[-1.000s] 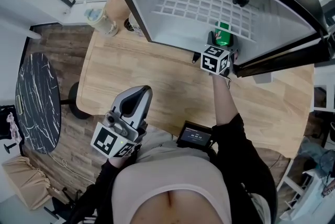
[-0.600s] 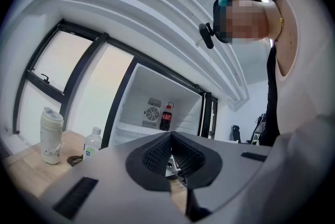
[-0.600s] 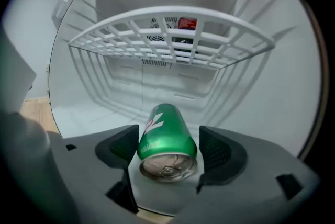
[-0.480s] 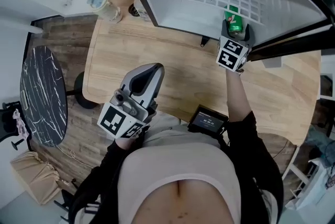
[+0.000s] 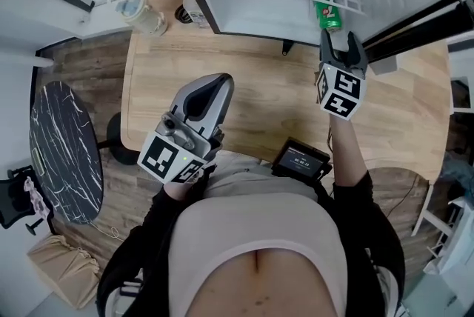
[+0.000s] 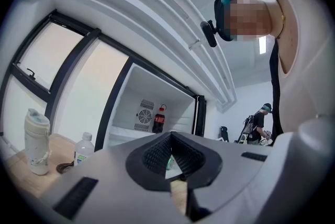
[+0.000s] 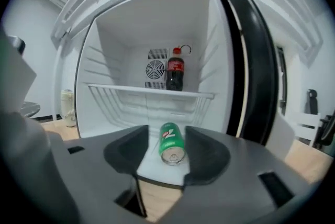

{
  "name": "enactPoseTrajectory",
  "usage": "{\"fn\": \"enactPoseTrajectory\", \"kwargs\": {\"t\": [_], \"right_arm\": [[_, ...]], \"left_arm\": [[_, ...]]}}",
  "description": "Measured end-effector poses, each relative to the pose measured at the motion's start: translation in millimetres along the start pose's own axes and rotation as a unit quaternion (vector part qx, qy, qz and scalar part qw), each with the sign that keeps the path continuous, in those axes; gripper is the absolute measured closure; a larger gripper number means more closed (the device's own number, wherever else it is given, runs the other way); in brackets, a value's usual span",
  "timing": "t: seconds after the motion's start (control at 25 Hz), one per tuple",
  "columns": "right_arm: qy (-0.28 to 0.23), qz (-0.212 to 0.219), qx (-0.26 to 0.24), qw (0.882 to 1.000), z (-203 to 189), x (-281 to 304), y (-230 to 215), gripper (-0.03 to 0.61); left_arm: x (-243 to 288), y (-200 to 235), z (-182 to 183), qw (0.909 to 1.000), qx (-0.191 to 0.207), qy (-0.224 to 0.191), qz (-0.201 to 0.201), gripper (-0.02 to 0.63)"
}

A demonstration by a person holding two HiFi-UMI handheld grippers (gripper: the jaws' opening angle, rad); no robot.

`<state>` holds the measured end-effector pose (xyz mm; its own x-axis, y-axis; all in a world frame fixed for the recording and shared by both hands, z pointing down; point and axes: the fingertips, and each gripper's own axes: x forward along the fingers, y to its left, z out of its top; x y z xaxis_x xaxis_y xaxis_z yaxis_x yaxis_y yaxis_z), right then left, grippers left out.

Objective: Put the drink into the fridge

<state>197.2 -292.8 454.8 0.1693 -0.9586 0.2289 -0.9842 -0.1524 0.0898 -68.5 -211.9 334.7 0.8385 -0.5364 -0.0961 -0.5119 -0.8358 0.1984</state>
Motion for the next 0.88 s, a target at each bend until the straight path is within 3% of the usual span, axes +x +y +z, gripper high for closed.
{"fn": "enactPoseTrajectory", "kwargs": {"t": [0.04,0.08,0.48,0.64,0.88], "right_arm": [[-0.013,-0.005,0.005,1.0,7,-11,-1,0.43],[-0.025,-0.008,0.008,1.0,14,-21,-2,0.5],[-0.11,0.041,0.012,0.993,72,-101,12,0.543],[-0.127,0.046,0.016,0.991,83,-135,6,0.544],[-0.155,0.091,0.011,0.984,90,-207,9,0.543]], "left_arm": [[-1,1,0,1.0,0.001,-0.001,-0.003,0.609],[-2,1,1,1.0,0.002,-0.002,-0.005,0.609],[-8,-19,11,0.9995,0.013,-0.017,-0.022,0.609],[-16,-46,9,0.9995,0.01,-0.021,-0.023,0.609],[-34,-103,3,0.9993,0.013,-0.029,-0.018,0.609]]}}
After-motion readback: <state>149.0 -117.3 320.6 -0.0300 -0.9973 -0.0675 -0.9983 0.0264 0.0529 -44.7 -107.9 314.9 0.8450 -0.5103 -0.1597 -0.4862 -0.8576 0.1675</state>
